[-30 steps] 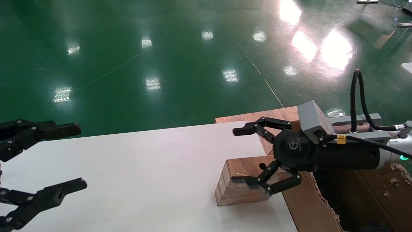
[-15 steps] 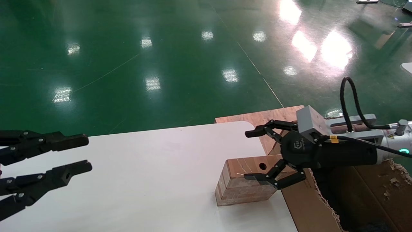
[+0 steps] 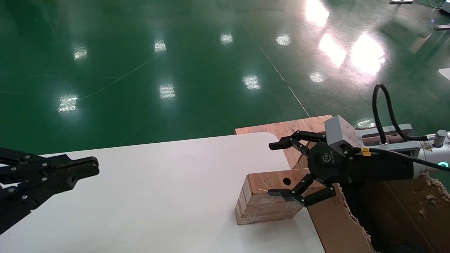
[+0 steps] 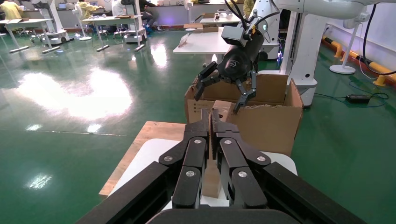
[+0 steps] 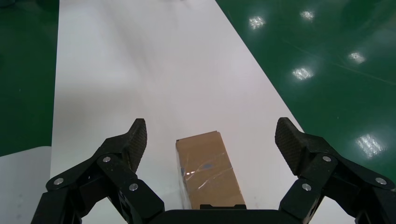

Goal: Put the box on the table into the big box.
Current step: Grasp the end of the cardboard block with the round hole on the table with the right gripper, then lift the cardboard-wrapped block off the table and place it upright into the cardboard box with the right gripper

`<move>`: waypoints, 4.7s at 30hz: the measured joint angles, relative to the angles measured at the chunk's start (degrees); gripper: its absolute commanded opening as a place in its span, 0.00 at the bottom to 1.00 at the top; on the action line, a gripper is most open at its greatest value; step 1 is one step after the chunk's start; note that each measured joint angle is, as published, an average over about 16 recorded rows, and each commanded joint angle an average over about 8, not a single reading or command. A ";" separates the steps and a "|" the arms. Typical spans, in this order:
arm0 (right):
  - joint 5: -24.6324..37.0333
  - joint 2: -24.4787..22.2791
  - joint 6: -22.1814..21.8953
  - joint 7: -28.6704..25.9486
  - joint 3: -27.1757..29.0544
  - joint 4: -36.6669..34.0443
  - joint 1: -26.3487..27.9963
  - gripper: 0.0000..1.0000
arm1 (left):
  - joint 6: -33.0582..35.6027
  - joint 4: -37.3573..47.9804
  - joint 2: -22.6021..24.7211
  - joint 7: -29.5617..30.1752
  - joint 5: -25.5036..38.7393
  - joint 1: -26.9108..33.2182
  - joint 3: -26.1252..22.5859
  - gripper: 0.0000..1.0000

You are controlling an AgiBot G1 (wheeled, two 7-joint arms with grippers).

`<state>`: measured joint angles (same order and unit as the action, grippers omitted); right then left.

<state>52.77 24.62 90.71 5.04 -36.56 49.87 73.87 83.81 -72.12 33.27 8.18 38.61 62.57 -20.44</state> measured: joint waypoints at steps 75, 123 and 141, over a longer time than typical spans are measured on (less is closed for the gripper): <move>2.23 3.52 -2.72 9.23 -20.74 -15.04 10.72 0.92 | -0.03 0.04 -0.01 -0.02 -0.03 -0.01 -0.02 0.50; -0.38 0.89 -1.02 -0.90 -20.71 -12.50 13.61 0.00 | -0.04 0.05 -0.01 -0.03 -0.04 -0.01 -0.02 1.00; -5.10 -21.05 -4.04 -22.75 -15.21 0.85 27.54 0.00 | -0.04 0.06 -0.01 -0.03 -0.04 0.00 -0.03 1.00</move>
<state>47.67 3.57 86.66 -17.70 -51.77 50.72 101.41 83.77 -72.07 33.26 8.15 38.57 62.57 -20.47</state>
